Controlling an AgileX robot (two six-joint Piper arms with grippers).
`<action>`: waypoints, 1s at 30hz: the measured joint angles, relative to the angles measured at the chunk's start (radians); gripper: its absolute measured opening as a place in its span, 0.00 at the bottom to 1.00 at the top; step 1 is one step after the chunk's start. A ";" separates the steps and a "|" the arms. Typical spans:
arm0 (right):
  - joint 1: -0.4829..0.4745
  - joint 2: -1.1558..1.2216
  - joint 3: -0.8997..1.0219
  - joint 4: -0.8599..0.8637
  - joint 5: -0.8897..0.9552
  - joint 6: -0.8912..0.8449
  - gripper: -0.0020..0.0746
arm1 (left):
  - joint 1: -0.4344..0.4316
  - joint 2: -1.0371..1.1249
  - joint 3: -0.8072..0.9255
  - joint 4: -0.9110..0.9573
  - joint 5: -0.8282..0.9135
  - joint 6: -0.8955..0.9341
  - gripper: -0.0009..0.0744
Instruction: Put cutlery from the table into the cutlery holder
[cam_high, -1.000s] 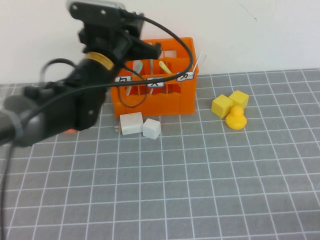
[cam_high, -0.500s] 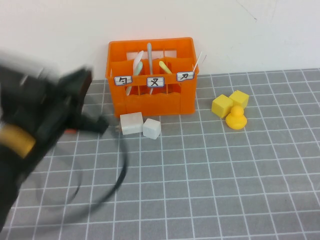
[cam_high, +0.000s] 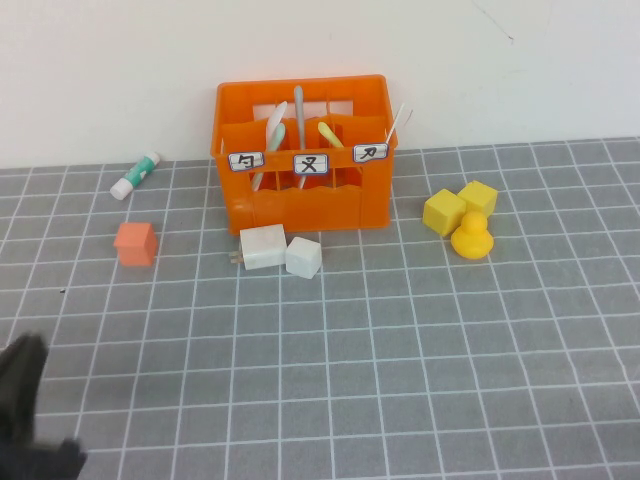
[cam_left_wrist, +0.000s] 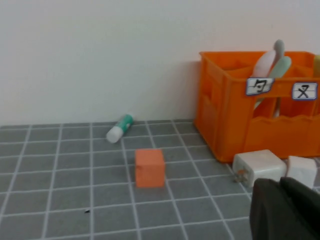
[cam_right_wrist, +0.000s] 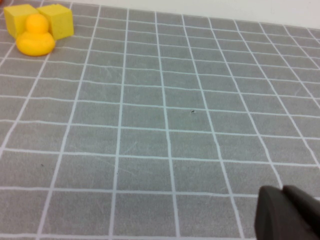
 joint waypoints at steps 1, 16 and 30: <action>0.000 0.000 0.000 0.000 0.000 0.000 0.02 | 0.002 -0.033 0.028 -0.016 -0.009 0.012 0.01; 0.000 0.000 0.000 0.000 0.000 -0.014 0.02 | 0.041 -0.380 0.089 -0.297 0.065 0.329 0.01; 0.000 0.000 0.000 0.000 0.000 -0.025 0.02 | 0.396 -0.560 0.089 0.159 0.543 -0.079 0.01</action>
